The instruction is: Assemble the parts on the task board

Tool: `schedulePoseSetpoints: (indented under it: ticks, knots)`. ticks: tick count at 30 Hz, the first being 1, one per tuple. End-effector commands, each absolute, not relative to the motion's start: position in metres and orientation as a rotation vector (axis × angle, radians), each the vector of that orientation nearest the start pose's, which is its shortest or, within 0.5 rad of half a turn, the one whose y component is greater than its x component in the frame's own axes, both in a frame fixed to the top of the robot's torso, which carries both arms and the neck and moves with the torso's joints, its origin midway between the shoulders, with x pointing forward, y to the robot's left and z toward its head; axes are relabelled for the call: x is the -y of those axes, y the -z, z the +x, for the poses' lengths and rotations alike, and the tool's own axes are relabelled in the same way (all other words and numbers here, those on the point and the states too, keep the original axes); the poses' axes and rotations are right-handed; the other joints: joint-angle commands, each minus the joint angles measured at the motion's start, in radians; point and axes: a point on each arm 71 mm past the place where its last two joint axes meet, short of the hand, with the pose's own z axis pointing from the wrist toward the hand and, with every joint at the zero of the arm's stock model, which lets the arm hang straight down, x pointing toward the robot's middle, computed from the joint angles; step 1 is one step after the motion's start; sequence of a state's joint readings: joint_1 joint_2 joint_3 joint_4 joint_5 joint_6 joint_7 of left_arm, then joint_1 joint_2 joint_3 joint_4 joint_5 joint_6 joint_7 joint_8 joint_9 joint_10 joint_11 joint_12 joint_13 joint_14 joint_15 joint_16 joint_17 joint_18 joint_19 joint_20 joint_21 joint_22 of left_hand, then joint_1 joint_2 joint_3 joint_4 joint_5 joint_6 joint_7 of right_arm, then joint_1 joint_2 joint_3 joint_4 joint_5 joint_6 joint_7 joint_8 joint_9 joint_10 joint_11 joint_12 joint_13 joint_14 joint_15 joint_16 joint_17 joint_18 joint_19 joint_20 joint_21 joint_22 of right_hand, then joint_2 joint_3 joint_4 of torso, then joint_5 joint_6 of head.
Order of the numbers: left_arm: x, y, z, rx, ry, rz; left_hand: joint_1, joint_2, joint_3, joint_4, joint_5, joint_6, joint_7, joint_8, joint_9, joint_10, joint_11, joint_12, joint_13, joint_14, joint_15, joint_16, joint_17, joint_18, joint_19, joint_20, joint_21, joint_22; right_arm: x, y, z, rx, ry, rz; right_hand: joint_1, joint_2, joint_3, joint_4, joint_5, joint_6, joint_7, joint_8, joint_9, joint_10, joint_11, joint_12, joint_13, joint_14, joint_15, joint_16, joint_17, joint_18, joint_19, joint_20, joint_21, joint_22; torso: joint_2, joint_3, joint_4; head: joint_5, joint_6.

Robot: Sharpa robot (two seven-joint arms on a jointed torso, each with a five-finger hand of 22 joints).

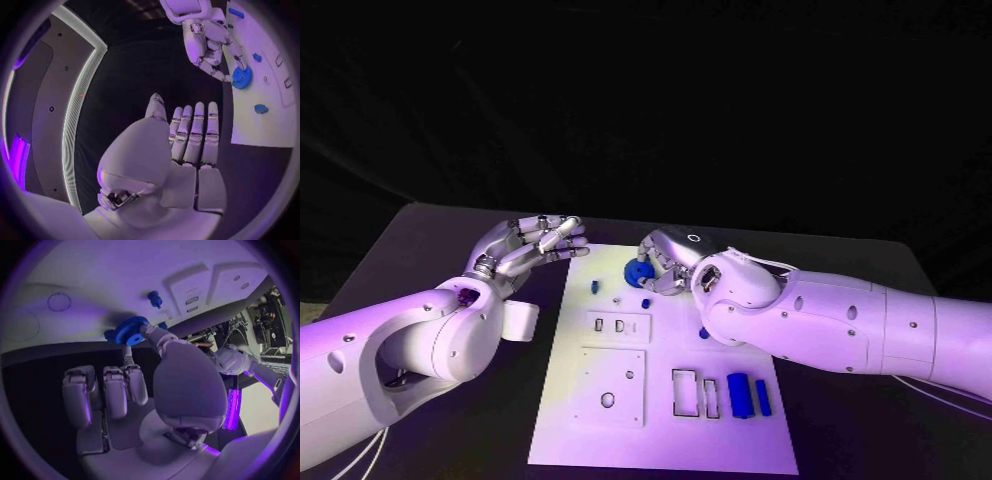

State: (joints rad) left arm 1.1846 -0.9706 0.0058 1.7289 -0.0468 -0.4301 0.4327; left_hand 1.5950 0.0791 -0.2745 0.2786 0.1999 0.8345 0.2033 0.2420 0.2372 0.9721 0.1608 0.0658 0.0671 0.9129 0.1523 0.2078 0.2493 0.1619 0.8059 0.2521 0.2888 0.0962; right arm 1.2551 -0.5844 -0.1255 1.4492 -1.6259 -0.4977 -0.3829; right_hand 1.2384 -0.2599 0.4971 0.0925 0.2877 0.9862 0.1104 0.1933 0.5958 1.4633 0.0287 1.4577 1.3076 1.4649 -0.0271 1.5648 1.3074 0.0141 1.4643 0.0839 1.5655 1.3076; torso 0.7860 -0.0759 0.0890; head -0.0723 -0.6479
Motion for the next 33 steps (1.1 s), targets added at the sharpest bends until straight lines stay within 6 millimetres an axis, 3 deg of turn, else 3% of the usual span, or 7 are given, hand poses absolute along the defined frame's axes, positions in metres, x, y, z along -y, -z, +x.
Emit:
schedulePoseSetpoints:
  ticks: [1,12,24,27,29,30,33]
  knots:
    - [-0.215,0.147,0.454,-1.331,1.572,-1.047,0.003,0.01,-0.006,-0.002,-0.006,-0.004,0.001,-0.006,0.001,-0.005,0.002,-0.003,-0.001,-0.003,0.0,-0.005,0.001,0.018,0.003,0.006,-0.007,-0.002,0.1,0.18,0.493,-1.5,-0.534,-0.191,0.0,0.011,0.008,-0.001,0.0,0.015,-0.005,0.001,0.001,0.027,-0.001,0.006,0.156,0.106,-0.007,0.006,0.263,-0.014,0.106,-0.005,0.005,0.263,0.0,-0.0001,-0.0008,0.002,0.0]
    - [-0.215,0.147,0.454,-1.333,1.571,-1.048,0.003,0.01,-0.006,-0.002,-0.006,-0.004,0.001,-0.006,0.001,-0.005,0.002,-0.003,-0.001,-0.003,0.0,-0.005,0.001,0.018,0.003,0.006,-0.007,-0.002,0.101,0.183,0.5,-1.505,-0.513,-0.188,-0.015,-0.001,0.01,0.003,-0.017,-0.002,0.0,-0.012,-0.004,0.016,0.003,-0.008,0.143,0.106,-0.005,0.006,0.263,-0.014,0.106,-0.005,0.005,0.263,-0.001,0.0008,-0.0006,0.003,-0.001]
    - [-0.216,0.148,0.454,-1.336,1.569,-1.05,0.003,0.01,-0.006,-0.002,-0.006,-0.004,0.001,-0.006,0.001,-0.005,0.002,-0.003,-0.001,-0.003,0.0,-0.005,0.001,0.018,0.003,0.006,-0.007,-0.002,0.102,0.185,0.501,-1.52,-0.523,-0.194,-0.061,-0.021,-0.033,0.028,-0.066,-0.071,0.022,-0.063,-0.032,-0.003,0.024,-0.03,0.125,0.106,0.013,0.006,0.263,-0.014,0.106,0.011,0.005,0.263,-0.001,0.0011,-0.0021,0.002,-0.001]
    - [-0.216,0.148,0.454,-1.336,1.569,-1.05,0.005,0.012,-0.01,-0.003,-0.006,-0.005,0.0,-0.007,0.003,-0.007,0.002,-0.002,-0.001,-0.003,0.0,-0.007,0.003,0.018,0.004,0.007,-0.008,-0.003,0.102,0.185,0.501,-1.53,-0.531,-0.193,-0.081,-0.012,-0.082,0.057,-0.088,-0.079,0.025,-0.07,-0.042,-0.003,0.028,-0.03,0.126,0.106,0.017,0.006,0.263,-0.014,0.106,0.016,0.005,0.263,-0.001,0.0015,-0.0022,0.002,0.0]
    - [-0.216,0.148,0.454,-1.336,1.568,-1.05,0.005,0.012,-0.01,-0.003,-0.006,-0.005,0.0,-0.007,0.003,-0.007,0.002,-0.002,-0.001,-0.003,0.0,-0.007,0.003,0.018,0.004,0.007,-0.008,-0.003,0.102,0.187,0.501,-1.547,-0.537,-0.189,-0.101,0.0,-0.129,0.094,-0.092,-0.079,0.026,-0.072,-0.048,-0.003,0.029,-0.03,0.127,0.106,0.019,0.006,0.263,-0.014,0.106,0.017,0.005,0.263,-0.001,0.0014,-0.0017,0.001,-0.001]
    - [-0.216,0.148,0.454,-1.335,1.568,-1.05,0.005,0.012,-0.01,-0.003,-0.006,-0.005,0.0,-0.007,0.003,-0.007,0.002,-0.002,-0.001,-0.003,0.0,-0.007,0.003,0.018,0.004,0.007,-0.008,-0.003,0.102,0.187,0.501,-1.561,-0.54,-0.185,-0.134,0.014,-0.165,0.141,-0.08,-0.076,0.026,-0.071,-0.051,-0.001,0.029,-0.028,0.129,0.106,0.018,0.006,0.263,-0.014,0.106,0.018,0.005,0.263,-0.001,0.0011,-0.0017,0.002,-0.001]
    - [-0.216,0.148,0.454,-1.335,1.567,-1.051,0.005,0.012,-0.01,-0.003,-0.006,-0.005,0.0,-0.007,0.003,-0.007,0.002,-0.002,-0.001,-0.003,0.0,-0.007,0.003,0.018,0.004,0.007,-0.008,-0.003,0.104,0.19,0.501,-1.595,-0.548,-0.17,-0.144,0.024,-0.209,0.192,-0.088,-0.072,0.025,-0.07,-0.056,0.001,0.028,-0.025,0.132,0.106,0.018,0.006,0.263,-0.014,0.106,0.018,0.005,0.263,0.0,0.0007,-0.002,0.002,0.0]
